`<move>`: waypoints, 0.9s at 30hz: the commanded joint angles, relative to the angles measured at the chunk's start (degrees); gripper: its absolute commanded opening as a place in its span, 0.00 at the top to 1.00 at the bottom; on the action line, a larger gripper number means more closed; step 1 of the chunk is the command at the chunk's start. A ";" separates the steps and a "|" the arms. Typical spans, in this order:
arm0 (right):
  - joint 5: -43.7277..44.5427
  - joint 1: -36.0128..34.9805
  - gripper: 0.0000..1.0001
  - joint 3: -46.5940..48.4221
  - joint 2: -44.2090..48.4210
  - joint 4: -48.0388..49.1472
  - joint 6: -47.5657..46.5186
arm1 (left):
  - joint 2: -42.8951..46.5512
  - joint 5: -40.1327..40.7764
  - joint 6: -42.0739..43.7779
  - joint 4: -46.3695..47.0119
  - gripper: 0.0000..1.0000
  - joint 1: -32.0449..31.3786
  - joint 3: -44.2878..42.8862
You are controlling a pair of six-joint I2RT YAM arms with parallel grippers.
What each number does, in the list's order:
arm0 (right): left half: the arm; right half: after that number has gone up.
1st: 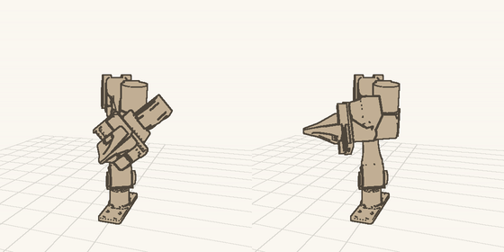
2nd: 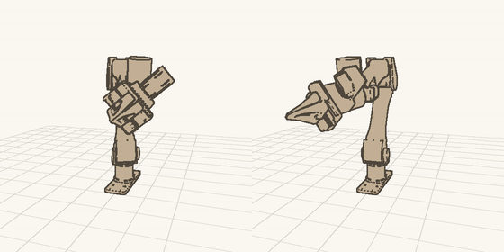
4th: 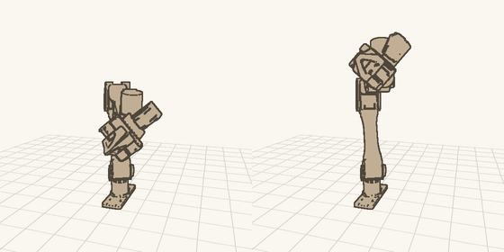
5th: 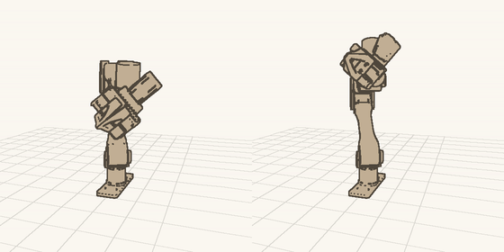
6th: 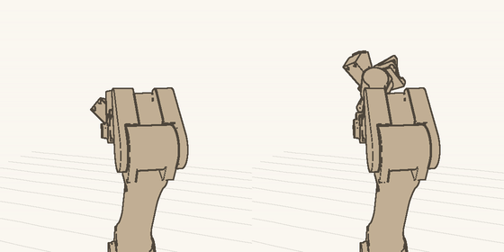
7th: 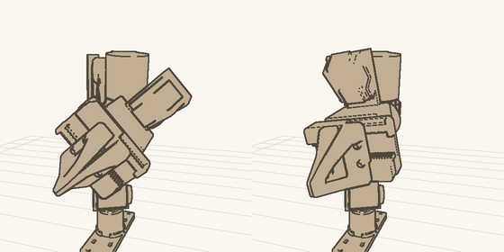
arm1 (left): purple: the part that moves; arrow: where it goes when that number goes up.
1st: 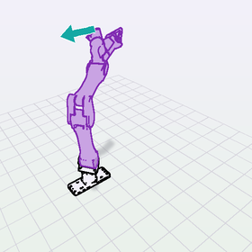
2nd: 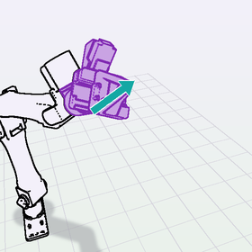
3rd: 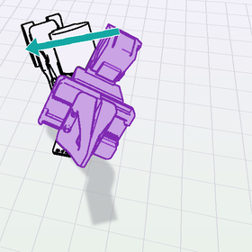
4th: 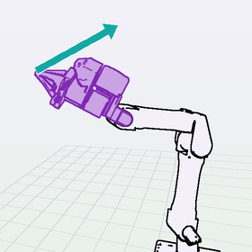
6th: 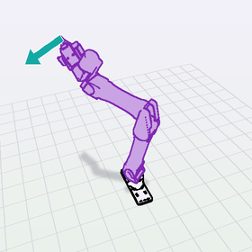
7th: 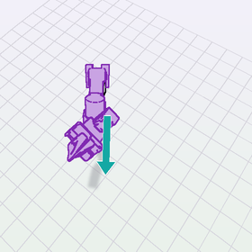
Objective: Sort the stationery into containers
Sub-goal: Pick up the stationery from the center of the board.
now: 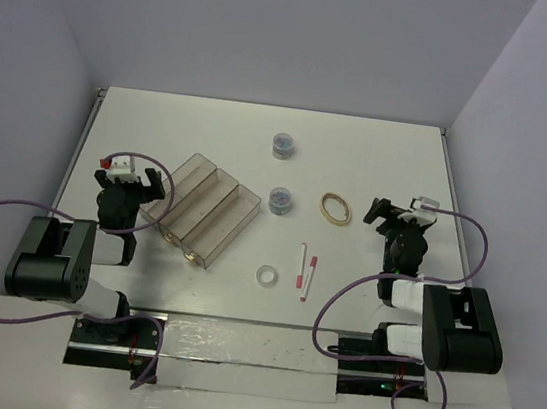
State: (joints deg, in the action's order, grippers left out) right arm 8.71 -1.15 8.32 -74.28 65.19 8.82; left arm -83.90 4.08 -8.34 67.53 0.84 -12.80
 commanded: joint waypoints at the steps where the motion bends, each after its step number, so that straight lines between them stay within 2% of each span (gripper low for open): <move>1: 0.54 -0.26 0.00 2.25 0.58 1.99 -1.31 | 0.53 -2.09 -0.01 0.95 0.01 0.32 -2.13; 2: 0.59 -0.26 0.00 3.92 2.03 -2.20 -1.47 | 1.44 -4.62 1.07 -2.49 0.01 0.37 -3.69; 5: -1.18 -0.23 0.00 14.76 10.48 -25.41 0.16 | 8.22 -10.78 6.06 -34.93 0.01 0.39 -20.32; 6: -4.28 -0.09 0.00 20.62 13.10 -34.76 0.84 | 8.30 -12.52 7.32 -47.26 0.04 0.39 -29.53; 7: -4.51 -0.18 0.00 20.88 13.71 -35.21 0.96 | 7.92 -13.47 9.01 -47.74 0.06 0.39 -34.62; 8: -10.66 -0.56 0.01 26.95 13.49 -46.22 1.88 | 6.63 -16.29 11.30 -58.67 0.09 0.39 -43.16; 10: -15.59 -1.83 0.06 36.98 11.17 -53.55 4.45 | 2.69 -20.28 12.69 -75.80 0.12 0.23 -54.06; 11: -15.81 -2.90 0.10 40.98 8.93 -57.53 5.14 | 0.70 -22.88 13.16 -82.36 0.12 0.12 -61.70; 12: -14.69 -3.98 0.10 44.04 8.82 -60.84 5.15 | 0.61 -24.82 13.16 -87.44 0.13 -0.05 -61.93; 14: -13.38 -7.97 0.11 54.11 0.86 -69.53 4.27 | -5.96 -27.52 11.86 -98.37 0.15 -0.22 -73.92; 17: -13.39 -14.88 0.10 69.13 -8.59 -84.00 0.51 | -7.51 -26.52 10.32 -100.58 0.16 -0.31 -74.08; 19: -16.26 -20.55 0.04 76.04 -17.53 -90.88 -2.68 | -5.63 -25.10 9.42 -97.25 0.16 -0.31 -69.81; 21: -16.19 -23.84 0.02 79.77 -21.47 -96.09 -4.83 | -3.82 -24.61 9.59 -96.10 0.15 -0.25 -68.08; 23: -13.24 -27.55 0.01 81.51 -27.07 -98.98 -7.31 | -1.80 -24.72 9.95 -95.13 0.15 -0.31 -65.56; 27: -11.81 -31.81 0.00 77.27 -28.15 -96.77 -10.64 | 2.28 -24.97 11.09 -94.42 0.15 -0.31 -62.76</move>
State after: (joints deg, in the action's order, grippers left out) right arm -4.36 -29.85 87.66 -103.42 -24.14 3.47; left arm -88.30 -19.61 2.01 -26.76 0.71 -76.17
